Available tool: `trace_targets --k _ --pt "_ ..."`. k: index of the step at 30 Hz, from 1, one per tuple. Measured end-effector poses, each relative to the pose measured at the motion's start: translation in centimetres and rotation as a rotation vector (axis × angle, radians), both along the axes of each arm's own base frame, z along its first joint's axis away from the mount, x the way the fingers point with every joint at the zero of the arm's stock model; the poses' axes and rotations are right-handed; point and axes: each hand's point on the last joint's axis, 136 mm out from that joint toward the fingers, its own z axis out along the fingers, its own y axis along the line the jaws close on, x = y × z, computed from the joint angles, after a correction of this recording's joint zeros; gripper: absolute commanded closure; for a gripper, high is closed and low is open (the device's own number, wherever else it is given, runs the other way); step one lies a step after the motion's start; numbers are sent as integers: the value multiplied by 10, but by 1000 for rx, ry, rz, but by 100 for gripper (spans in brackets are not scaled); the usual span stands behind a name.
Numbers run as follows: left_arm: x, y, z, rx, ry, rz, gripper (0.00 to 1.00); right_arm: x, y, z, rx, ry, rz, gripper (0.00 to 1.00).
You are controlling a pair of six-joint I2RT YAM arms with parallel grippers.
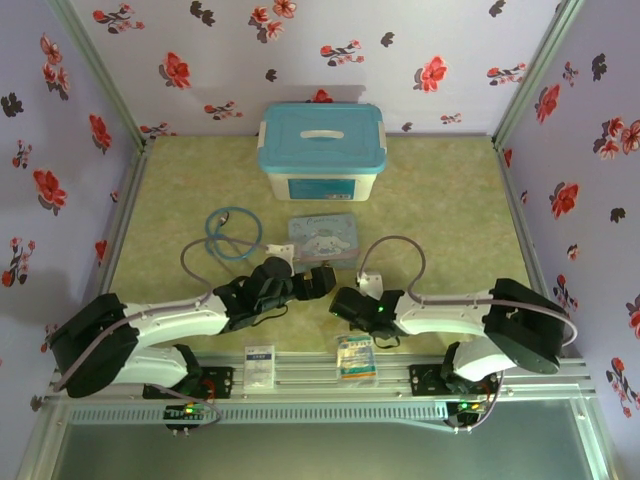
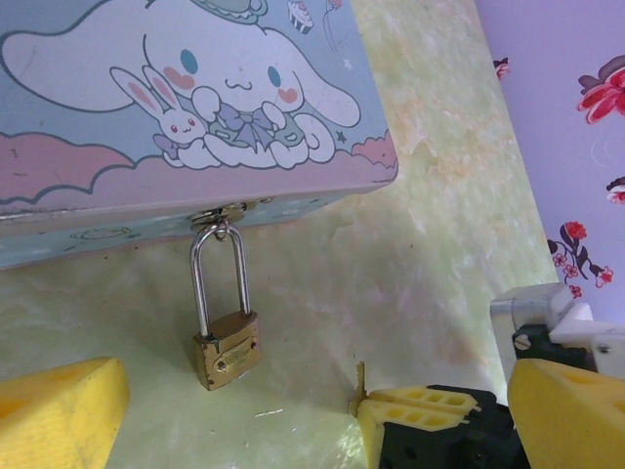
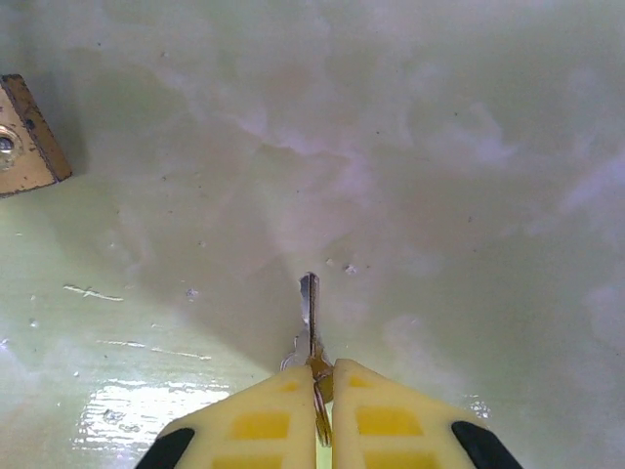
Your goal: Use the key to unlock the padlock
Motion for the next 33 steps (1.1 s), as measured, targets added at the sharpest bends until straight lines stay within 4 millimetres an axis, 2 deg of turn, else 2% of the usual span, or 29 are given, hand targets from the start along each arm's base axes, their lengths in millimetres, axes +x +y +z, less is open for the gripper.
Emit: trace_targets --k 3,8,11,14,16,19,22,25,30,33 --pt "1 -1 -2 -1 0 0 0 -1 0 1 28 -9 7 100" --pt "2 -4 -10 13 7 -2 0 -4 -5 3 104 -6 48 100" --pt "3 -6 -7 4 -13 -10 0 -6 -10 11 169 -9 92 100" --pt "5 -12 9 -38 -73 -34 1 -4 -6 32 298 -41 152 100" --pt "4 -14 26 -77 -132 -62 3 -2 2 56 406 -79 211 100" --pt "1 -18 45 -123 -199 -99 10 -2 14 89 536 -128 291 100" --pt "-5 -28 58 -170 -242 -165 20 -4 26 112 612 -134 367 100" --pt "-13 -38 66 -218 -264 -229 30 -9 40 126 663 -122 447 100" --pt "-15 -39 72 -278 -252 -235 32 -10 51 144 710 -139 513 100" --pt "-12 -33 64 -306 -184 -180 35 -8 53 150 722 -165 530 100"
